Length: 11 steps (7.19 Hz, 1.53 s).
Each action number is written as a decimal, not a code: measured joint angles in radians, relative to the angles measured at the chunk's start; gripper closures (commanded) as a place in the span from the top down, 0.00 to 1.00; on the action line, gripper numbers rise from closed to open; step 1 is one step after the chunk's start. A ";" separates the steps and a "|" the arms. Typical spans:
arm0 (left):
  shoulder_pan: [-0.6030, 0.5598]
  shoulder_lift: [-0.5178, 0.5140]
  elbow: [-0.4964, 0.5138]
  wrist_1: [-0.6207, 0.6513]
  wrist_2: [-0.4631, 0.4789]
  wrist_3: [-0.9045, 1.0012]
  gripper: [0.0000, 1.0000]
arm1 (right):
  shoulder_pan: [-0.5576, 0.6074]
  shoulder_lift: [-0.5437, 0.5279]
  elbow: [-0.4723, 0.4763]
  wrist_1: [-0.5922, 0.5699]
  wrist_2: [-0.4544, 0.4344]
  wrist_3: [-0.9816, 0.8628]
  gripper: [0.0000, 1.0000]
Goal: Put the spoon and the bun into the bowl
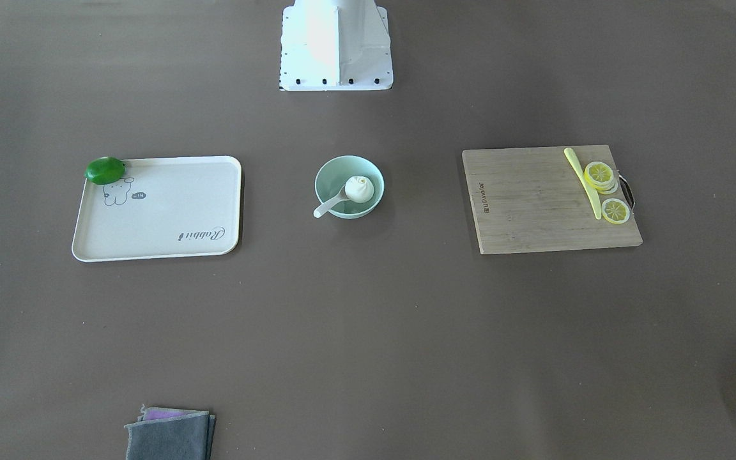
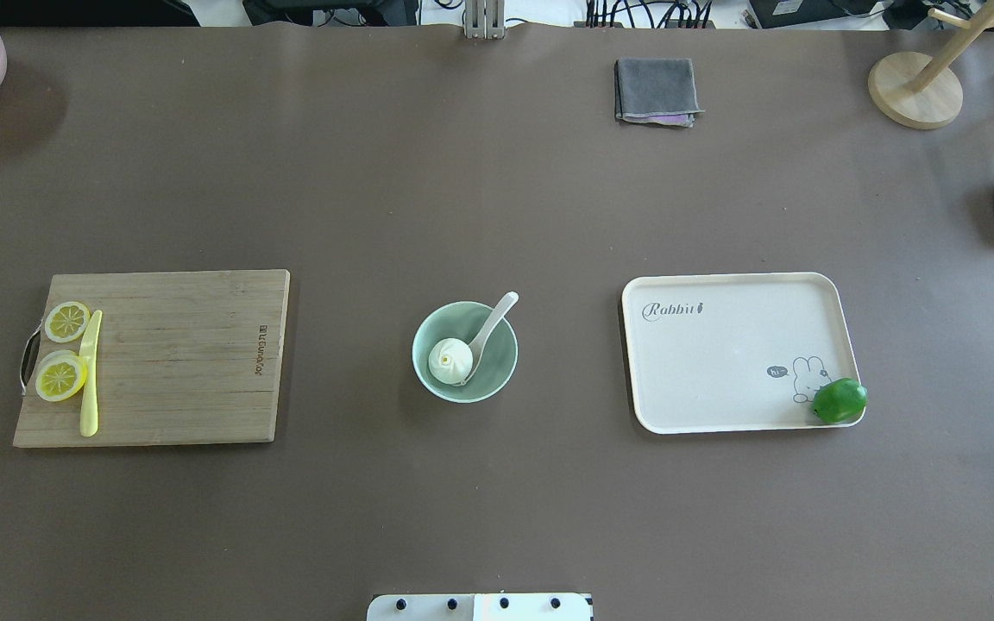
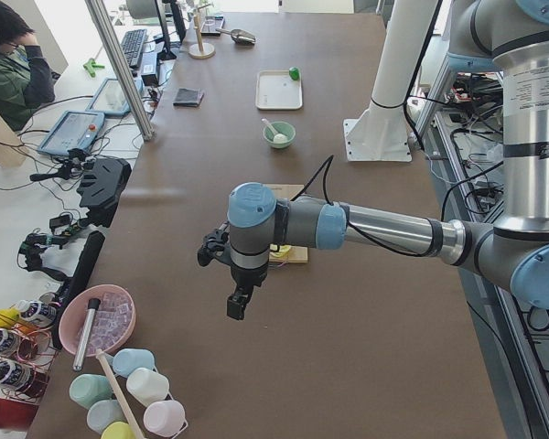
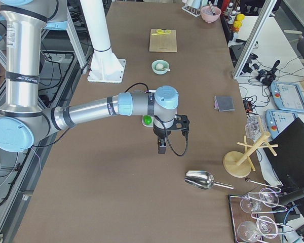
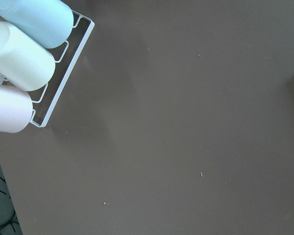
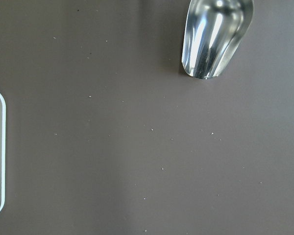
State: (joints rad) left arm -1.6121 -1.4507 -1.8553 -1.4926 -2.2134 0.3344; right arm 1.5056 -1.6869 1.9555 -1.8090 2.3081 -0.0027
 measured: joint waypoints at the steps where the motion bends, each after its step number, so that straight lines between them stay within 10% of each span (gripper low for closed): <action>1: 0.001 0.000 0.000 0.000 -0.001 0.000 0.99 | -0.003 0.000 0.000 0.000 0.000 0.000 1.00; 11: 0.001 0.007 -0.001 0.000 -0.005 0.000 0.99 | -0.035 0.000 0.002 0.000 0.002 0.001 1.00</action>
